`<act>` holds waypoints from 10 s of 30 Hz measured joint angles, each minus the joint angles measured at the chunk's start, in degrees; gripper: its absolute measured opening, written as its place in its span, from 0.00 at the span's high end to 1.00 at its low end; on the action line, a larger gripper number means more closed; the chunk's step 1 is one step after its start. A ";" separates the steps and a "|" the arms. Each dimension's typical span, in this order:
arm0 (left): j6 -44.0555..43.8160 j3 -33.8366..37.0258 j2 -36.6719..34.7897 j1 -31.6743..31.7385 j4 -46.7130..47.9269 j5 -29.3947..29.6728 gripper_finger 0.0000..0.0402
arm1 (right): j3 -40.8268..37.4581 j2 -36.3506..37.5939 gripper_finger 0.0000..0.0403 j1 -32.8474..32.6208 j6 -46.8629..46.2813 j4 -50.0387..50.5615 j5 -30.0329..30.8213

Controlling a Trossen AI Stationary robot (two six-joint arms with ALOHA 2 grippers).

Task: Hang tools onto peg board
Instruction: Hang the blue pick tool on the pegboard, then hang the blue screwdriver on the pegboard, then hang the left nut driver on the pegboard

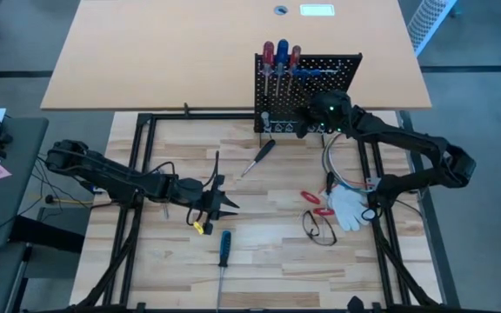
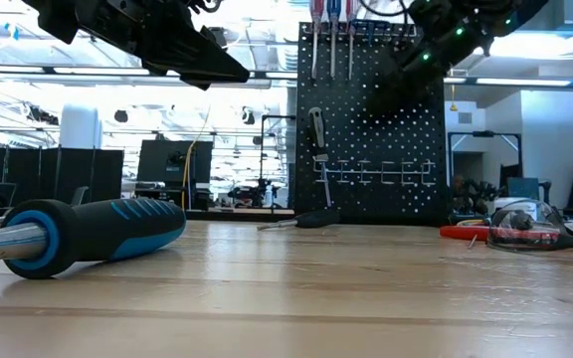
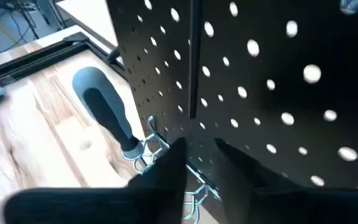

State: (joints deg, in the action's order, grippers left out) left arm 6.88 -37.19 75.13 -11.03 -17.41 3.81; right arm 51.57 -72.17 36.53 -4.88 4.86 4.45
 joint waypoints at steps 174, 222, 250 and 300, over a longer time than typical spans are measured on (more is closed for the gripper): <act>-4.85 -11.47 1.94 -0.63 -0.61 24.35 0.15 | -28.16 -4.21 0.96 -42.84 -4.63 -43.34 15.05; -5.20 -11.17 8.37 -1.55 -1.28 25.81 0.15 | 2.86 16.41 0.96 2.07 8.83 6.14 8.07; -5.84 -11.17 8.37 -1.68 -1.28 25.77 0.15 | 2.99 7.48 0.91 6.27 5.99 7.37 8.96; -19.59 -16.86 28.47 18.44 7.62 9.30 0.23 | -30.14 8.05 0.58 -53.01 -8.92 -19.79 25.13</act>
State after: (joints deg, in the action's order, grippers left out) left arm -12.71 -54.05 103.60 7.41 -9.79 13.11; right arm 21.43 -64.11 -16.48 -13.81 -14.94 29.58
